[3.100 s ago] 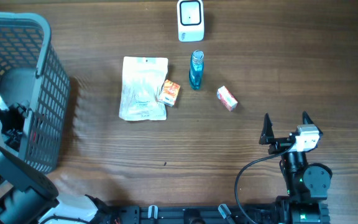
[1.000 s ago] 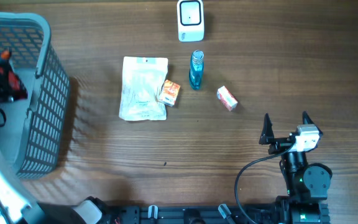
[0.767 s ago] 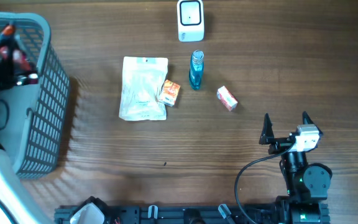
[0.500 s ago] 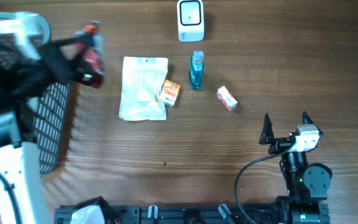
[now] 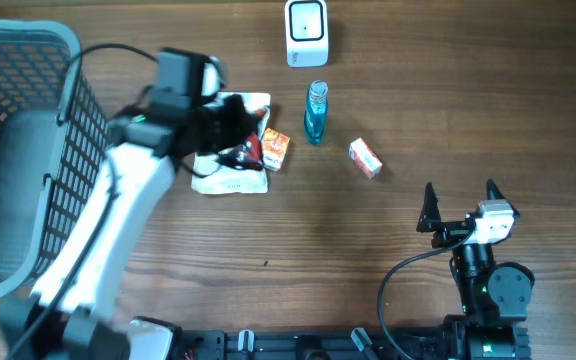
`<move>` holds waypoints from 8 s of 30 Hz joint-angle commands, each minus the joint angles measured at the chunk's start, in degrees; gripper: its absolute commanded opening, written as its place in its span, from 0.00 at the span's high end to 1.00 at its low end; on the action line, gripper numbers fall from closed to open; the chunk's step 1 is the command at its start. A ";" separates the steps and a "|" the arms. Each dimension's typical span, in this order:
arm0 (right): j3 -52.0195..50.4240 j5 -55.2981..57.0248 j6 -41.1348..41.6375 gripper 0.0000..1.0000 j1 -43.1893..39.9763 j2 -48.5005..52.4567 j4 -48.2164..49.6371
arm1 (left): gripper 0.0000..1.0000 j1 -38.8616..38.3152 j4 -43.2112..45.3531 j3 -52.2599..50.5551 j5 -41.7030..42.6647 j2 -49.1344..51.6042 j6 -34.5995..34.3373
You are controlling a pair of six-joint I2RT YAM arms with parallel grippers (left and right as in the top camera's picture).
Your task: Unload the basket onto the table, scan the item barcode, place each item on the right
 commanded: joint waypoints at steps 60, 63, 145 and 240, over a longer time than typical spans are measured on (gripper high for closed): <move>-0.07 0.57 0.28 0.00 0.28 -0.15 0.09 | 0.00 7.61 -18.73 1.77 -11.74 -16.59 -0.61; -0.07 0.57 0.28 0.00 0.28 -0.15 0.07 | 0.00 7.61 -18.78 1.77 -11.74 -16.59 -0.61; 73.02 5.22 15.26 0.83 14.29 103.71 -39.12 | 0.00 7.61 -18.78 1.77 -11.74 -16.59 -0.61; 88.15 4.46 11.87 0.41 28.68 113.15 -30.67 | 0.00 7.61 -18.78 1.77 -11.74 -16.59 -0.61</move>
